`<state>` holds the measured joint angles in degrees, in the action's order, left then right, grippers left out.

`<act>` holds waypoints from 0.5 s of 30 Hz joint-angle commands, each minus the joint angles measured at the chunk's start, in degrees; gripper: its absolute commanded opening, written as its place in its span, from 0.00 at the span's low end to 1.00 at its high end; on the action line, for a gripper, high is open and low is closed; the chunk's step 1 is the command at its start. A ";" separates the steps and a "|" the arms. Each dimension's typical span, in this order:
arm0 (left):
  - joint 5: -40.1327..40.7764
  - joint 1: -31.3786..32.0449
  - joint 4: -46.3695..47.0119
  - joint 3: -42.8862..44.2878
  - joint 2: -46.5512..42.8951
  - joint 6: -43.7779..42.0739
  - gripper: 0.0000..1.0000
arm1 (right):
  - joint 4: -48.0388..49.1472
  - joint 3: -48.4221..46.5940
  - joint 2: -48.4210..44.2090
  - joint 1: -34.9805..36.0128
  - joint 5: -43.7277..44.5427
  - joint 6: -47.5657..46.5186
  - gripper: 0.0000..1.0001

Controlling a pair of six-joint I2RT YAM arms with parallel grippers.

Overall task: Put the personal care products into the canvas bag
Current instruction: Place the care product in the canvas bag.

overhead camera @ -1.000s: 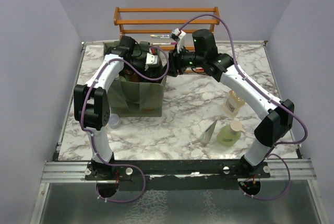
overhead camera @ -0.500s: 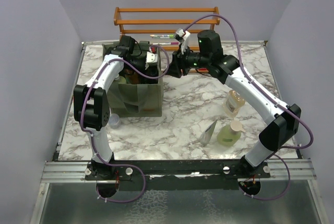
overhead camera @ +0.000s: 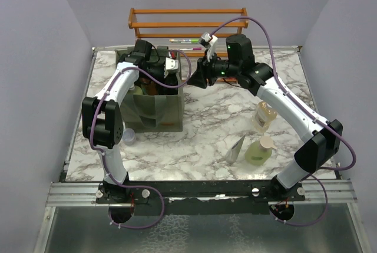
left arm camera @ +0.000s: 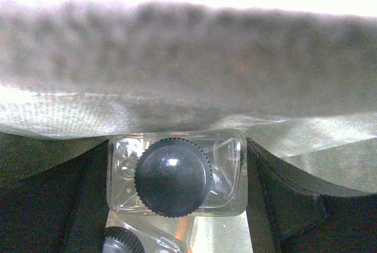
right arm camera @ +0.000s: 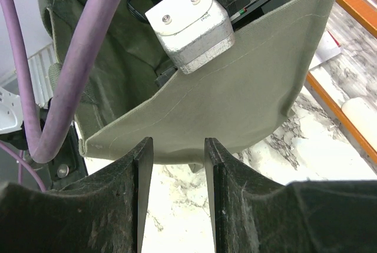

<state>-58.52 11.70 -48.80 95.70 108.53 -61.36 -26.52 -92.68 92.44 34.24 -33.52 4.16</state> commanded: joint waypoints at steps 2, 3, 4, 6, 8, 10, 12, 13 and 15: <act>-0.53 -0.59 3.53 0.19 -4.91 0.47 0.63 | 0.51 0.57 -2.09 -0.62 0.12 -0.87 0.41; -0.61 -0.57 3.61 0.19 -5.17 0.46 0.63 | 0.56 0.67 -2.09 -0.66 -0.07 -0.91 0.41; -0.63 -0.55 3.60 0.25 -5.40 0.39 0.63 | 0.63 0.66 -2.09 -0.66 -0.08 -0.85 0.41; -0.65 -0.54 3.74 0.26 -5.90 0.58 0.64 | 0.70 0.75 -2.09 -0.75 -0.34 -0.79 0.41; -0.59 -0.54 3.79 0.23 -6.25 0.55 0.64 | 0.75 0.75 -2.16 -0.86 -0.49 -0.74 0.41; -0.56 -0.62 3.85 0.24 -6.63 0.70 0.65 | 0.77 0.75 -2.18 -0.84 -0.55 -0.71 0.41; -0.54 -0.58 4.08 0.28 -6.98 0.82 0.65 | 0.76 0.83 -2.19 -0.93 -0.56 -0.73 0.41; -0.63 -0.62 4.16 0.20 -7.16 0.91 0.65 | 0.75 0.88 -2.22 -0.93 -0.65 -0.73 0.41; -0.75 -0.64 4.32 0.25 -7.37 1.03 0.65 | 0.79 1.00 -2.33 -0.99 -0.75 -0.71 0.41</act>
<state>-56.95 11.68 -48.42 94.85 106.56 -60.12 -26.52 -92.38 92.18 33.63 -33.56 4.16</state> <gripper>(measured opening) 0.760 0.405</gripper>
